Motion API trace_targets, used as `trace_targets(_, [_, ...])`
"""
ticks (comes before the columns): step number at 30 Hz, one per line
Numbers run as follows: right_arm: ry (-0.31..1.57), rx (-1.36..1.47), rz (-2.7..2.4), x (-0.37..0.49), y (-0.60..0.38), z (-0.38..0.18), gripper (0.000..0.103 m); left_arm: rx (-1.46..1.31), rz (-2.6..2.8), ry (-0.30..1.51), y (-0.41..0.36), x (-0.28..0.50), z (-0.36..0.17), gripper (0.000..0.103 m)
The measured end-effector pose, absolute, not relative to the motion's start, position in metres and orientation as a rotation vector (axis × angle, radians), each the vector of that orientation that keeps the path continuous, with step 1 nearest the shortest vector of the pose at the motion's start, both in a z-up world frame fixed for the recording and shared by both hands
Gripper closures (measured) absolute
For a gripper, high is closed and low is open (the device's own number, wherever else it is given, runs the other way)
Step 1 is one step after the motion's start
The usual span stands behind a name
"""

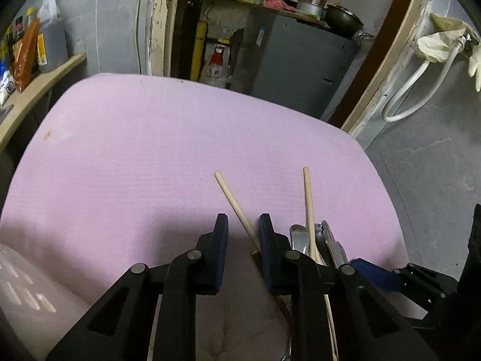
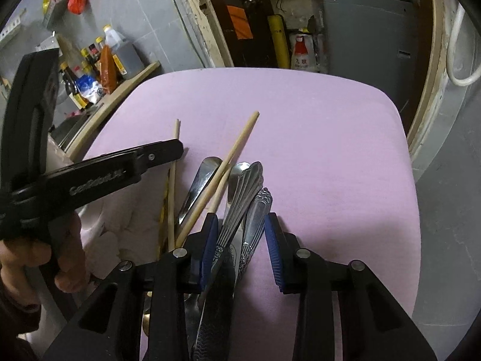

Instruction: Organize utensils

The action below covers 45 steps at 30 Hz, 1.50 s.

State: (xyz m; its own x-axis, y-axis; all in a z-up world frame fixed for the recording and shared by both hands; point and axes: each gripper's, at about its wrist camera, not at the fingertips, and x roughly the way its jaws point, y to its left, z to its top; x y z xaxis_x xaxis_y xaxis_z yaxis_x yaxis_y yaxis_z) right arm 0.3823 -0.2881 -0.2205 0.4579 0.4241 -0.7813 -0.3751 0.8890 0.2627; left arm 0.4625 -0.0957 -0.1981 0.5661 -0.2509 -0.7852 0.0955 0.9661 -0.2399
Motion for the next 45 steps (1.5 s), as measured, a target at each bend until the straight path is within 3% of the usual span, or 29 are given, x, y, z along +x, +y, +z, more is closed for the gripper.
trace_targets(3, [0.991, 0.026, 0.473, 0.382, -0.284, -0.219, 0.076, -0.201, -0.221, 0.965, -0.094, 0.463, -0.201, 0.095])
trace_targets(6, [0.990, 0.045, 0.466, 0.380, -0.287, -0.219, 0.078, -0.189, -0.223, 0.961, -0.092, 0.461, -0.200, 0.095])
trace_targets(8, [0.980, 0.077, 0.473, 0.376, -0.295, -0.216, 0.090, -0.208, -0.229, 0.963, -0.090, 0.459, -0.199, 0.097])
trace_targets(29, [0.957, 0.238, 0.405, 0.340, -0.334, -0.213, 0.090, -0.298, -0.280, 0.943, -0.089, 0.386, -0.177, 0.101])
trace_targets(45, [0.976, 0.209, 0.366, 0.333, -0.329, -0.213, 0.082, -0.251, -0.271, 1.086, -0.071, 0.348, -0.192, 0.099])
